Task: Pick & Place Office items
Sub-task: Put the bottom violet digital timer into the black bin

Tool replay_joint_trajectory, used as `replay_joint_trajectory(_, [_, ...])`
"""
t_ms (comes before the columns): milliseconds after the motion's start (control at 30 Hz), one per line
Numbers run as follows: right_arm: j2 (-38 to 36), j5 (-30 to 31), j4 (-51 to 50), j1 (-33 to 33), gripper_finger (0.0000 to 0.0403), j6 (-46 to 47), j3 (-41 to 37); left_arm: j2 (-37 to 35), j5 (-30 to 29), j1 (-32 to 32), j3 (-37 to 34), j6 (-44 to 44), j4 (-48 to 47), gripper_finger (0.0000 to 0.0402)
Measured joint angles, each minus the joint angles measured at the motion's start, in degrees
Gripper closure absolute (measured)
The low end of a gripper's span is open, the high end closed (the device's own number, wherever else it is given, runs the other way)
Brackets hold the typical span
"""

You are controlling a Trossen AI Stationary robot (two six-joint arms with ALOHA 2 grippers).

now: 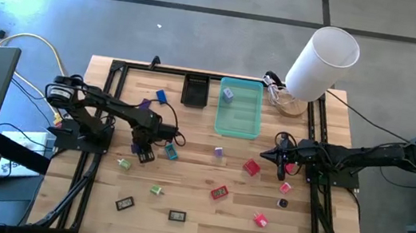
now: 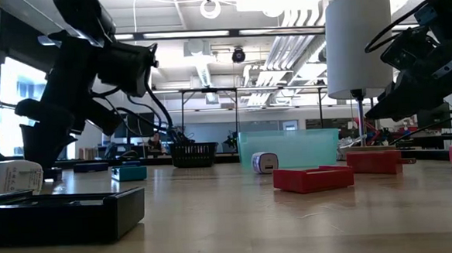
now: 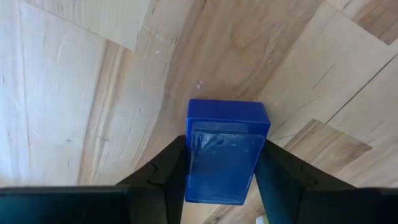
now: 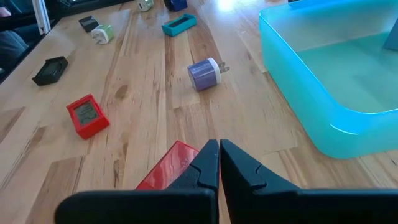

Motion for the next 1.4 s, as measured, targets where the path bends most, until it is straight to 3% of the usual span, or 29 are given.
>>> replay_joint_trajectory(167, [0.01,-0.02,-0.03,0.00,0.0401,0.10,-0.01,0.67,-0.79,-0.47,6.19,0.57,-3.77,0.0258])
replay_joint_trajectory(400, [-0.01,-0.02,-0.26,0.00,0.0401,0.05,-0.01,0.43,-10.51,0.60,22.39,5.86,-13.12,0.0258])
replay_joint_trajectory(633, [-0.01,-0.02,0.01,0.00,0.0401,-0.08,-0.01,0.30,-14.71,11.63,34.68,6.54,-10.52,0.0258])
replay_joint_trajectory(967, [-0.01,0.02,0.00,0.00,0.0401,-0.08,-0.01,4.31,-3.25,29.09,37.40,7.57,7.07,0.0258])
replay_joint_trajectory(1100, [-0.01,0.22,0.02,0.00,0.0401,-0.08,-0.01,8.37,0.12,31.97,37.42,6.92,13.68,0.0258])
replay_joint_trajectory(1400, [-0.01,0.22,0.02,0.00,0.0401,-0.10,-0.01,15.17,1.98,35.72,37.42,3.11,16.67,0.0258])
